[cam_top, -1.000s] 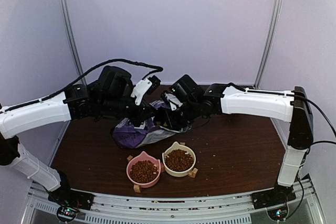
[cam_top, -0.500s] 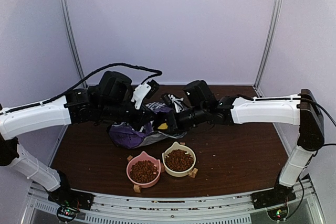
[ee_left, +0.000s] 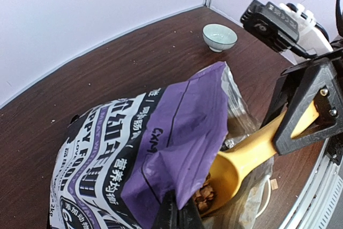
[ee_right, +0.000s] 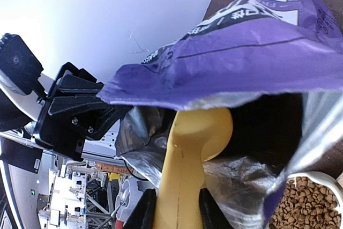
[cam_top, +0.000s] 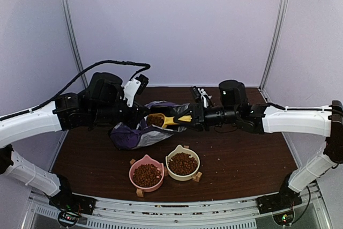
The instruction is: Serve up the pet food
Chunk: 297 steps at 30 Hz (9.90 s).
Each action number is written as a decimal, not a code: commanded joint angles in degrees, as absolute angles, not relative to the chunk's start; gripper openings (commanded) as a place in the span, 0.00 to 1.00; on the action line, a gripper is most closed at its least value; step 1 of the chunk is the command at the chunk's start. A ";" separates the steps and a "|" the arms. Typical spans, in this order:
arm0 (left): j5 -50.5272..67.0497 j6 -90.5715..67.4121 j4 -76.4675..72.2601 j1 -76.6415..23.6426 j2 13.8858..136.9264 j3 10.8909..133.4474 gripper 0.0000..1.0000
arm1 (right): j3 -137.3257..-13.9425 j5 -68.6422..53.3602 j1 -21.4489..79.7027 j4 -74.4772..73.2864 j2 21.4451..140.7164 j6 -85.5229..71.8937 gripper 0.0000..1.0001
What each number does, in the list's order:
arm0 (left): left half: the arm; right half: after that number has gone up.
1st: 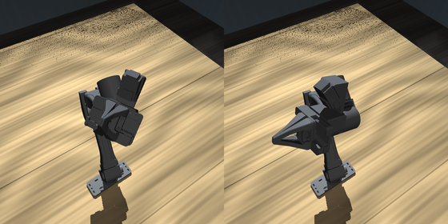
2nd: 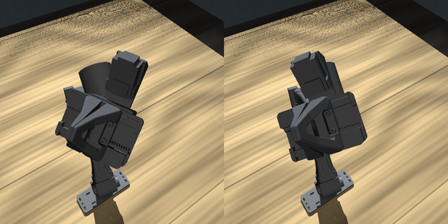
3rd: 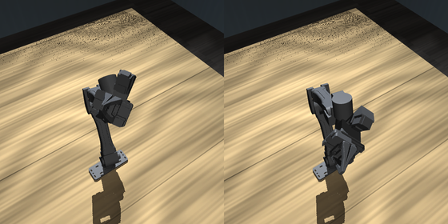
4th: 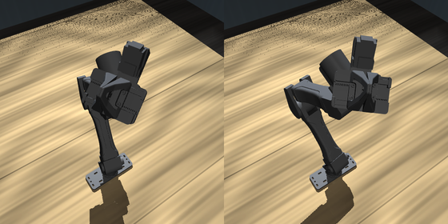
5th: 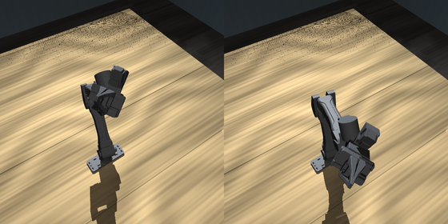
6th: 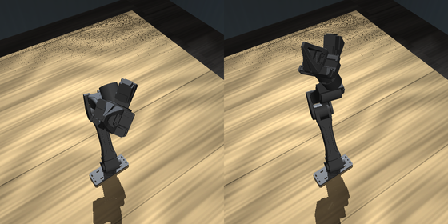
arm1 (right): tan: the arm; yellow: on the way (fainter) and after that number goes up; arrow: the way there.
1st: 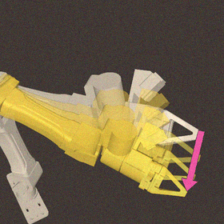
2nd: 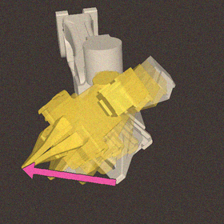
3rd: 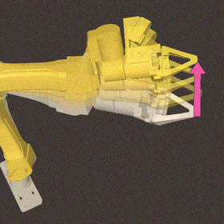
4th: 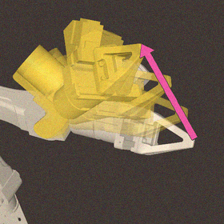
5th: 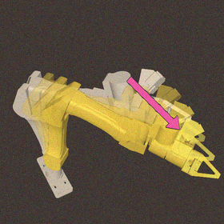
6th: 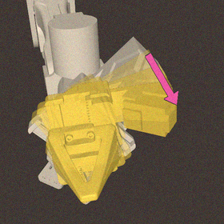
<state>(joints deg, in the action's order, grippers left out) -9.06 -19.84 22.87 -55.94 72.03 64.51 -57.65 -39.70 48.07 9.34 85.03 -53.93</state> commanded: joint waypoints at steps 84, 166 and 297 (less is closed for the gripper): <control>-9.86 -22.20 26.41 -36.83 63.65 58.96 0.00 | -41.57 -38.17 56.04 1.50 63.12 -58.39 0.20; -4.80 -20.38 26.86 -36.89 63.67 61.14 0.00 | -81.12 -14.79 63.33 -44.84 81.12 -29.88 0.19; 22.38 6.67 43.62 -45.22 77.85 88.48 0.00 | -66.23 -18.17 49.50 -15.54 74.00 22.60 0.00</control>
<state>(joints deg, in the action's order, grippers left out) 21.17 5.91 48.10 -44.84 79.68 86.39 -64.77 -21.54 49.47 -17.19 74.98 22.79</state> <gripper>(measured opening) 0.019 0.040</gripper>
